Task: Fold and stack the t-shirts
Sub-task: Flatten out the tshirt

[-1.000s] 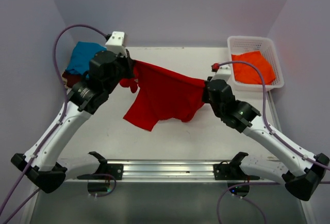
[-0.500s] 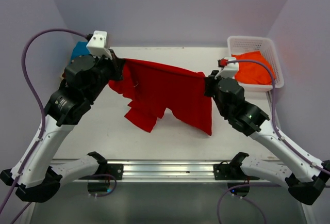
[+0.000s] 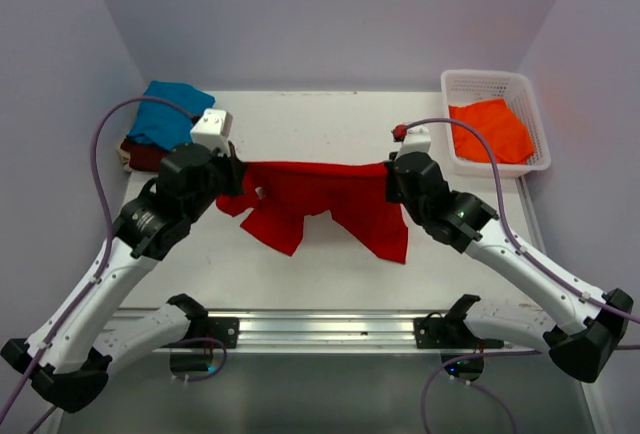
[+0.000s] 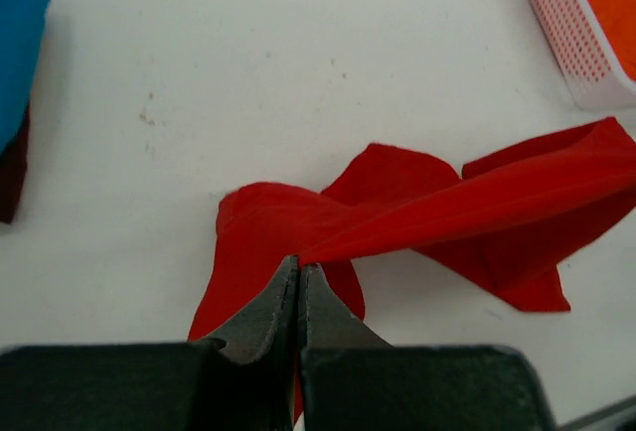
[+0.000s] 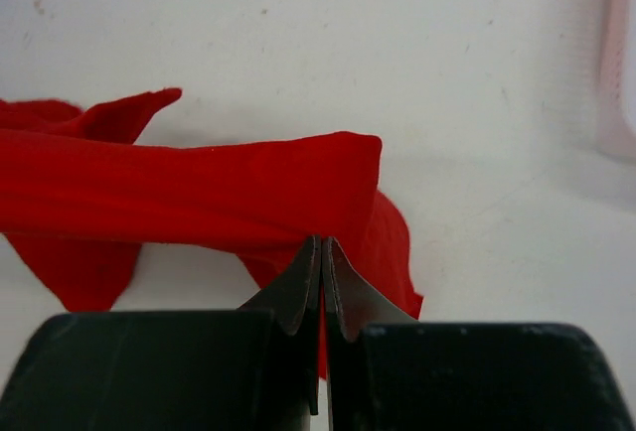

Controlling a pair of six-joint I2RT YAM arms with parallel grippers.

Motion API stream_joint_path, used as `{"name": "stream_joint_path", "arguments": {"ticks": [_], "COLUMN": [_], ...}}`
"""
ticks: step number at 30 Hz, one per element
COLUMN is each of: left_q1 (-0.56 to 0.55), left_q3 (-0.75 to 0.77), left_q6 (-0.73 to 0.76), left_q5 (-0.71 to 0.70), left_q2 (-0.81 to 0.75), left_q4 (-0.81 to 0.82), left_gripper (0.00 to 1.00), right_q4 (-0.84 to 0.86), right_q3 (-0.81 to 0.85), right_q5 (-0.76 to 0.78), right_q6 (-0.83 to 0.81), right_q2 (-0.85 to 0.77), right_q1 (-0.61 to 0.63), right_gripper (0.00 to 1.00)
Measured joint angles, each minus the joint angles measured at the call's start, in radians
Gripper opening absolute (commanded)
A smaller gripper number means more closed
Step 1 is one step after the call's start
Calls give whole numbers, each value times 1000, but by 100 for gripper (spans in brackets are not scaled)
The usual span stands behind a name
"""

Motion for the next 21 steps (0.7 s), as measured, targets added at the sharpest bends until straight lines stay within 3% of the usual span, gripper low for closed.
{"name": "stream_joint_path", "arguments": {"ticks": [7, 8, 9, 11, 12, 13, 14, 15, 21], "left_q1": [2, 4, 6, 6, 6, 6, 6, 6, 6], "left_q3": [-320, -365, -401, -474, -497, -507, -507, -505, -460], "left_q6": [-156, -179, -194, -226, -247, -261, -270, -284, -295], "left_q5": [213, 251, 280, 336, 355, 367, 377, 386, 355], "left_q2": [-253, -279, -298, -341, -361, -378, -394, -406, -410], "left_q4": [-108, -124, -136, -187, -224, -254, -278, -288, -284], "left_gripper": [0, 0, 16, 44, 68, 92, 100, 100, 100], "right_q4": [-183, -211, -241, -298, -322, -343, -363, -381, -423], "right_q3": [-116, -122, -126, -127, -127, -126, -122, -113, -16], "right_q5": [-252, -286, -317, -364, -381, -387, -385, -381, -262], "right_q6": [77, 85, 95, 111, 116, 125, 124, 127, 142], "right_q2": [-64, -55, -47, -27, -22, -20, -19, -18, -2], "right_q1": [21, 31, 43, 67, 74, 78, 78, 78, 78], "right_gripper": [0, 7, 27, 49, 65, 70, 72, 76, 76]}}
